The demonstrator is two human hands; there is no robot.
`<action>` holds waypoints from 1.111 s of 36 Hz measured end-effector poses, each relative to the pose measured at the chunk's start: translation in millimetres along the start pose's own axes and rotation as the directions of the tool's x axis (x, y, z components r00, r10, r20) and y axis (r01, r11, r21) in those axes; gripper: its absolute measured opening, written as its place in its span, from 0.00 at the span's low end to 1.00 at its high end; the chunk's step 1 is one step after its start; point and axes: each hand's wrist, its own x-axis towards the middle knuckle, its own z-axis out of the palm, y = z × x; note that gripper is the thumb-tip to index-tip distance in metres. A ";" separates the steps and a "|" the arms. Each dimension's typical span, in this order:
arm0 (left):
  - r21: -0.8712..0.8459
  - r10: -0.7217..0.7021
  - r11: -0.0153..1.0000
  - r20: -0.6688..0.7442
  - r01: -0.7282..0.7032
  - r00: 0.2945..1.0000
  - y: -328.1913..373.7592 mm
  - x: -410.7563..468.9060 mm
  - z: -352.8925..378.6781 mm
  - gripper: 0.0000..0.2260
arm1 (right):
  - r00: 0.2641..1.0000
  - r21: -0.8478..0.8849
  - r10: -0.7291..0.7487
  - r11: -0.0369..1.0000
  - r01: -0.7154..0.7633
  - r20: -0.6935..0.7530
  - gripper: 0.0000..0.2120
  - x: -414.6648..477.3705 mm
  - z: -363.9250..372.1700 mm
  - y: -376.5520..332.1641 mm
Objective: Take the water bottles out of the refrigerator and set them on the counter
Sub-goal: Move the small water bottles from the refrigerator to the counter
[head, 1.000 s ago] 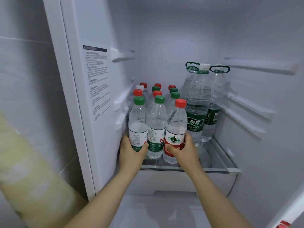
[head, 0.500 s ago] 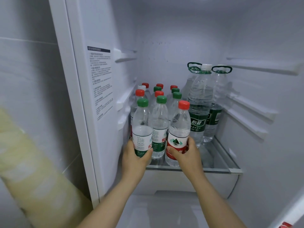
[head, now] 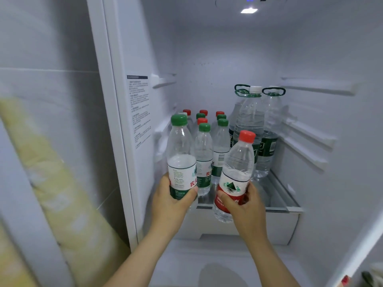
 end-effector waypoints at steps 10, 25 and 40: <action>-0.063 0.007 0.998 0.084 -0.002 0.996 8.0 -45.9 -16.8 0.22 | 0.999 -0.042 -0.040 0.998 0.040 -0.003 0.23 -52.5 -21.4 -34.3; -0.161 0.043 0.987 0.414 0.026 0.909 28.2 -117.7 -36.5 0.23 | 0.965 -0.140 0.062 0.985 -0.100 -0.255 0.23 -185.3 -60.5 -76.1; -0.263 0.132 0.961 0.713 0.088 0.688 58.8 -243.9 -22.0 0.22 | 0.849 -0.178 0.109 0.957 -0.231 -0.516 0.22 -326.3 -131.1 -121.4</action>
